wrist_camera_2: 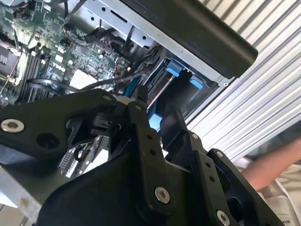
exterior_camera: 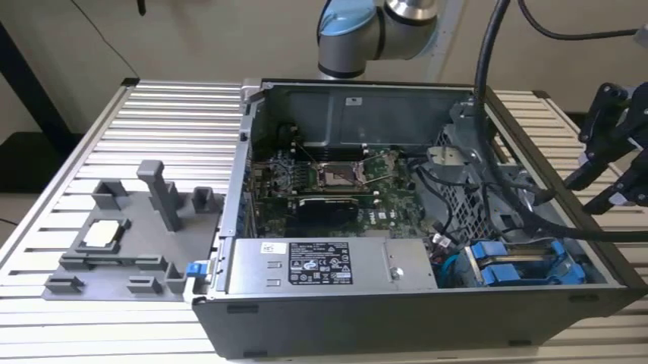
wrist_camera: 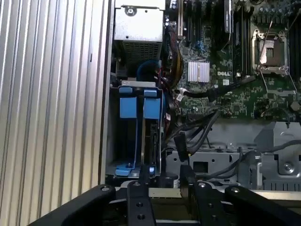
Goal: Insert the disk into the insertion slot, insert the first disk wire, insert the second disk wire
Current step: 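Insert the first disk wire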
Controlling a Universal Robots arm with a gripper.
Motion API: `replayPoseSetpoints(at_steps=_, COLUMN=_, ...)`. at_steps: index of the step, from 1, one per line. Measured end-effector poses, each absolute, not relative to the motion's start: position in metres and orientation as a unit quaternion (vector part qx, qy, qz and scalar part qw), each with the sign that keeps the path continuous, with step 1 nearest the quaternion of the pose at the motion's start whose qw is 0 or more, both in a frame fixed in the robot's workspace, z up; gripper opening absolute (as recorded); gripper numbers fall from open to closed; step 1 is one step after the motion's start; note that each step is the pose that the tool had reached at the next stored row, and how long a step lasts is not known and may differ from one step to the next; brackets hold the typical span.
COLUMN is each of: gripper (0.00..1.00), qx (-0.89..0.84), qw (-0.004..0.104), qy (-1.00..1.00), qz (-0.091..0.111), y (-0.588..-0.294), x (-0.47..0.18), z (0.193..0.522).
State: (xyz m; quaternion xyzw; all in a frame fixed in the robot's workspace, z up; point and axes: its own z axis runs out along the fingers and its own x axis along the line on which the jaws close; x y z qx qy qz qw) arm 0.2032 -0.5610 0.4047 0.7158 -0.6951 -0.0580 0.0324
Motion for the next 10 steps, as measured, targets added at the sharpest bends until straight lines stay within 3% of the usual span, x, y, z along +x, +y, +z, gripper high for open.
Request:
replayPoseSetpoints(at_steps=4, gripper=0.40, qx=0.717, qw=0.008, qy=-0.696, qz=-0.033, y=-0.560, x=0.191, z=0.404)
replayPoseSetpoints(at_steps=10, gripper=0.40, qx=0.718, qw=-0.017, qy=-0.696, qz=-0.008, y=-0.558, x=0.172, z=0.402)
